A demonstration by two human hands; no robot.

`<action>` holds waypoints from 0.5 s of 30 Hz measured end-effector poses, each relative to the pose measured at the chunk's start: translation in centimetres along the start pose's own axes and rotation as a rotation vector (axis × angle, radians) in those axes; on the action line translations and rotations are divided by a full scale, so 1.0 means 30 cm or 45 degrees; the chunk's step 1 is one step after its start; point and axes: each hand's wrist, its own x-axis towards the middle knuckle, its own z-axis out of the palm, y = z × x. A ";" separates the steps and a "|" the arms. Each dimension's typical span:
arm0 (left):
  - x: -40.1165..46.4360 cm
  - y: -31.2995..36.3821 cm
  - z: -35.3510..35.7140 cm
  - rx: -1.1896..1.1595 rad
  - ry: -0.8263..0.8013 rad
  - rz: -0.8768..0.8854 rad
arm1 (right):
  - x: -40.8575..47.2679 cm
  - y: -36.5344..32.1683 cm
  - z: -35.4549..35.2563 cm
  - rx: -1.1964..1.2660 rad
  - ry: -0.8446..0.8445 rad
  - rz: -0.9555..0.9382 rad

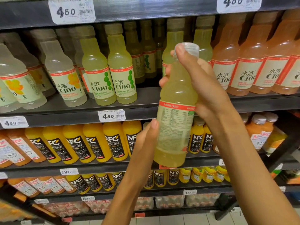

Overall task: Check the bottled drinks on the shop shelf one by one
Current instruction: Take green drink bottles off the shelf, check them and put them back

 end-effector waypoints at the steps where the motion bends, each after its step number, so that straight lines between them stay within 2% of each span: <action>1: -0.001 0.001 0.005 0.017 -0.004 0.025 | 0.000 0.002 0.001 -0.023 0.047 0.001; 4: 0.000 -0.005 0.016 -0.022 -0.042 0.023 | 0.000 0.001 0.000 -0.075 0.107 0.013; 7: 0.000 0.008 0.010 -0.143 -0.111 -0.071 | -0.002 -0.011 -0.009 -0.045 0.021 0.033; 12: -0.002 0.024 0.015 -0.441 -0.269 -0.109 | -0.004 0.001 0.005 0.215 -0.141 0.016; 15: -0.003 0.009 0.014 -0.387 -0.237 -0.098 | 0.000 0.000 0.015 0.242 -0.156 0.012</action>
